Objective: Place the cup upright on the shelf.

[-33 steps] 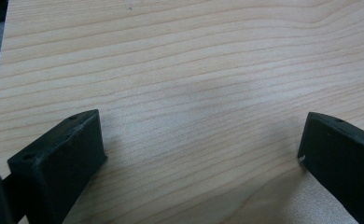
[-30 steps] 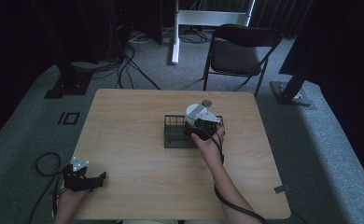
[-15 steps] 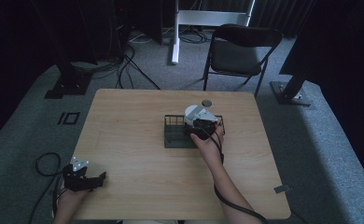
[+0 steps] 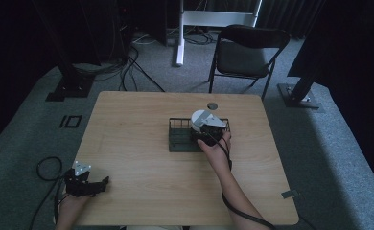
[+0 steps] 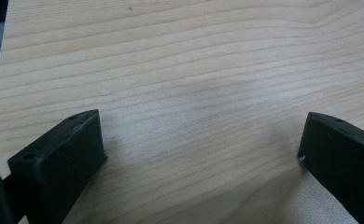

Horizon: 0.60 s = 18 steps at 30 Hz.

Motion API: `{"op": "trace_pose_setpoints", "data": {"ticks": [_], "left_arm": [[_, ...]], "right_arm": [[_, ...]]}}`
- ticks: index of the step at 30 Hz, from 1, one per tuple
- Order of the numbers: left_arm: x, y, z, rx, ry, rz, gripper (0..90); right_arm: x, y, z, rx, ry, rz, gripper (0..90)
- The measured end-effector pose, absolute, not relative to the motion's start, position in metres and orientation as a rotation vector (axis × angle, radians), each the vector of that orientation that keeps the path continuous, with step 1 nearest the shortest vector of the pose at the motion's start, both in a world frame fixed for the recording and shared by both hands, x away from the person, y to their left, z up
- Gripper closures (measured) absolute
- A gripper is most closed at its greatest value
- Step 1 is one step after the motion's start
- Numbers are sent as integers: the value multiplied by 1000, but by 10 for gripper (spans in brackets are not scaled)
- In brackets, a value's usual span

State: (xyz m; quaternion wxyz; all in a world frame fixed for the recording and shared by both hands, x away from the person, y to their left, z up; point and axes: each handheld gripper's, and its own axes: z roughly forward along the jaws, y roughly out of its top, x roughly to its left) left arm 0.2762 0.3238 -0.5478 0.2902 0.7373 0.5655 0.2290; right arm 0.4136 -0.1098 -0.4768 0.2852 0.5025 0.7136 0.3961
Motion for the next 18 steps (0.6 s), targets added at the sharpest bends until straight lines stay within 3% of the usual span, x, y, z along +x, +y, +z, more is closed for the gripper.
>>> {"op": "trace_pose_setpoints", "data": {"ticks": [18], "left_arm": [[276, 324, -548, 1967, 1509, 611, 6]], "right_arm": [[412, -115, -483, 1339, 1897, 1131, 139]]}}
